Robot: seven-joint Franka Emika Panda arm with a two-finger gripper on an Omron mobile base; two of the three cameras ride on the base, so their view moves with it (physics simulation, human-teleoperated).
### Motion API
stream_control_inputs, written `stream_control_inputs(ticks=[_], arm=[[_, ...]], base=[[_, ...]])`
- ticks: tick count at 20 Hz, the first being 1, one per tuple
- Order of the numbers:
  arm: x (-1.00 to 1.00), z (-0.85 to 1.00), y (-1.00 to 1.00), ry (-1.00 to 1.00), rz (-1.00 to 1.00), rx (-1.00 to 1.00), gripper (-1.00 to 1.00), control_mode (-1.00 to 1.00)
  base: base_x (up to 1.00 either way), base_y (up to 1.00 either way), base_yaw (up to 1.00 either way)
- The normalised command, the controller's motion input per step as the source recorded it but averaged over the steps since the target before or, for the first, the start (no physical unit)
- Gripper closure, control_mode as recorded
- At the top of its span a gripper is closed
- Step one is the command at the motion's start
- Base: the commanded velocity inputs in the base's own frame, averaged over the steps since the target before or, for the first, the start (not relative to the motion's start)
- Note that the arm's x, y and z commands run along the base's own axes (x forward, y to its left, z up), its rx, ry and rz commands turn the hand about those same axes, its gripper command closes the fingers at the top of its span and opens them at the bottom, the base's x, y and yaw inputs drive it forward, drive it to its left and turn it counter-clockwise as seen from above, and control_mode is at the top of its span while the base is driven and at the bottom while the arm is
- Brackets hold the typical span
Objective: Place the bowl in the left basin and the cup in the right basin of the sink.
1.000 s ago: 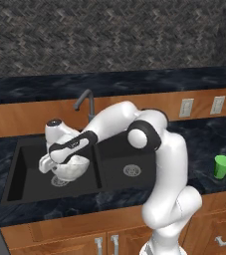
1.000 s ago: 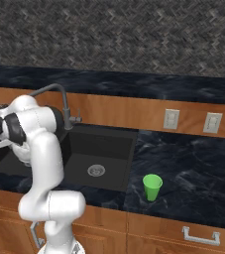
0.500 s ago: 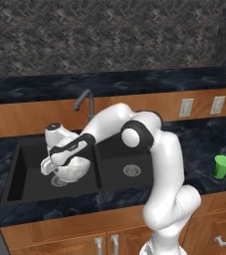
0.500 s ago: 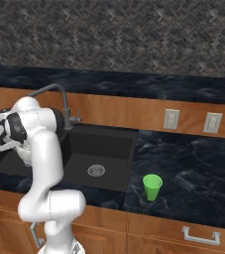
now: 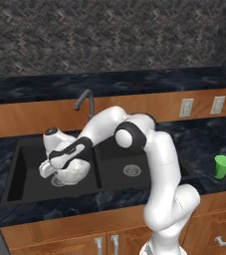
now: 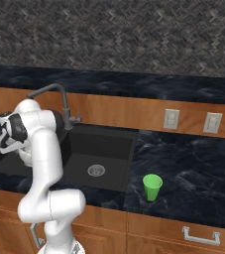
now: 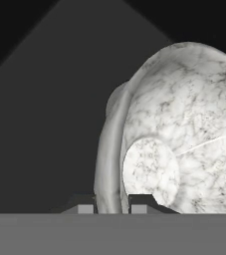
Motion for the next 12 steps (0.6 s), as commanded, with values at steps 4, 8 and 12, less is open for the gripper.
stream_control_inputs(ticks=[4, 8, 12], arm=[[0.15, -0.2, 0.09, 0.0, -0.04, 0.0, 1.0, -1.0], [0.16, -0.19, 0.11, 0.0, -0.03, 0.0, 1.0, -1.0], [0.12, -0.22, 0.14, -0.01, -0.01, 0.0, 1.0, -1.0]], base=[[0.0, 0.0, 0.0], [0.0, 0.0, 0.0], [0.0, 0.0, 0.0]])
